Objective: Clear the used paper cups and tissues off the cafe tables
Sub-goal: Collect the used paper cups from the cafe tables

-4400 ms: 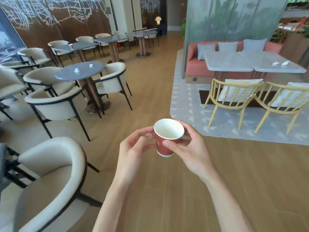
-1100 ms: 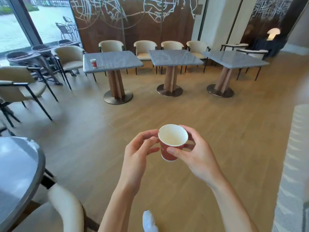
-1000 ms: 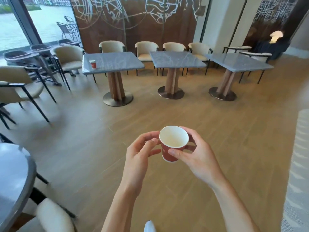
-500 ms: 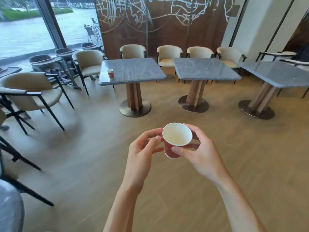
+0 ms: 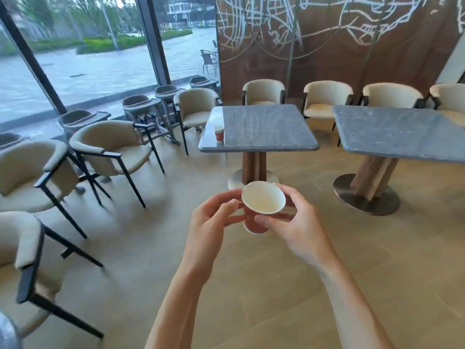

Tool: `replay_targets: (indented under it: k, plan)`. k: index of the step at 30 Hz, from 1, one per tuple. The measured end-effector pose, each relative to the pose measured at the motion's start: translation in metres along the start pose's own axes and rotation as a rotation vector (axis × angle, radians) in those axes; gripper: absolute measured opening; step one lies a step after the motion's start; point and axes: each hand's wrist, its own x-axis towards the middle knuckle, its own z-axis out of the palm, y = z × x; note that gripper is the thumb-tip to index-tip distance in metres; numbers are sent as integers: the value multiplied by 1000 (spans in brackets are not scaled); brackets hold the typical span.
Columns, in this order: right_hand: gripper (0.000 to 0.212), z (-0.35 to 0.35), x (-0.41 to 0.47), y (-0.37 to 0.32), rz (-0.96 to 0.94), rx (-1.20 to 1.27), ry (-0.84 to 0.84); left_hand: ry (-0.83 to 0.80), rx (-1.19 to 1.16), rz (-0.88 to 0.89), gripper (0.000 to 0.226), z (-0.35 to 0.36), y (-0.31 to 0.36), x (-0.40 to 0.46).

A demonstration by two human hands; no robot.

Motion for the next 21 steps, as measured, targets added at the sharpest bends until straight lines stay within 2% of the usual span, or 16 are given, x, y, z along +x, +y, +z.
replay_targets:
  k: [8,17,21]
  plan:
    - [76,6,159,47,26,20,-3,127,-1,5,23,-8,-14,163]
    - [75,57,358,128,95,-50,-9,104,10,-90,22,-14,-71,387]
    - [68,77,462,134,74,-80,27,149,42,-19,22,-39,-58,503]
